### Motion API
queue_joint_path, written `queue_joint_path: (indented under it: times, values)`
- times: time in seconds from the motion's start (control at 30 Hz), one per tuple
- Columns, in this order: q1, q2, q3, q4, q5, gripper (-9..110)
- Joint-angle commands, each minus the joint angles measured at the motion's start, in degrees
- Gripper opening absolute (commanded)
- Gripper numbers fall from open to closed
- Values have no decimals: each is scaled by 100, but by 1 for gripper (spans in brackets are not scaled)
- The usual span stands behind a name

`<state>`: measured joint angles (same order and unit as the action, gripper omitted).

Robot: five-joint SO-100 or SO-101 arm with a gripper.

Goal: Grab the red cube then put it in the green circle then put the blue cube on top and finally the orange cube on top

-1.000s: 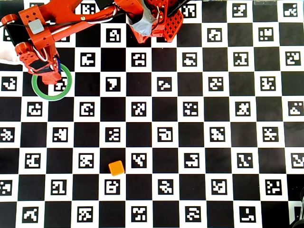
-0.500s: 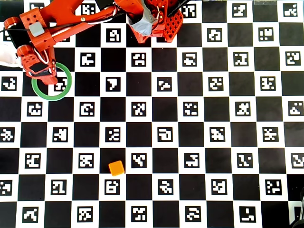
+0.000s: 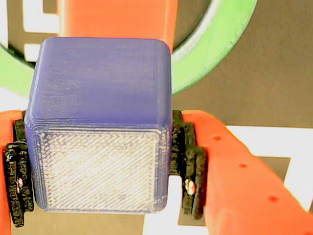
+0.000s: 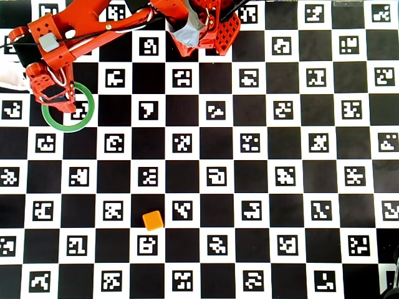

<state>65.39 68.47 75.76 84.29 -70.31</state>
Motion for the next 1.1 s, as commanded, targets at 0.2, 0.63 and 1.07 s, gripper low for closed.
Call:
queue_joint_path:
  times: [0.2,0.63,1.07]
  values:
    - [149,229,-9,-211,-53,10]
    - [193,158,132,-413,-70,10]
    - [158,141,255,-519,-9,11]
